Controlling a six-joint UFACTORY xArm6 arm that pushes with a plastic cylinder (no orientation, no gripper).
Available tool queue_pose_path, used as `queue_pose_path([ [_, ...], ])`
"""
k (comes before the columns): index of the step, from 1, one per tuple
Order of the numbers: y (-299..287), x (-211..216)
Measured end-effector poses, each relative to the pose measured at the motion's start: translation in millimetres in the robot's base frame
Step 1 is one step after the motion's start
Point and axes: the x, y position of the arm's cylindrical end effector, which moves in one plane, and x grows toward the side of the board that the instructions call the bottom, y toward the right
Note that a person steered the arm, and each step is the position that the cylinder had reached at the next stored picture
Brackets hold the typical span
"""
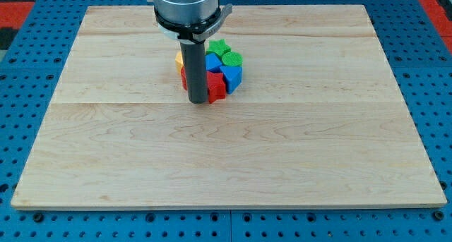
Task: Nudge the red star near to the red circle
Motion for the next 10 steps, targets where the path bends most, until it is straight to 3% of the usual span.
queue_pose_path([
  [3,35.5,29.4],
  [5,35.5,7.3],
  [10,28.1,6.4],
])
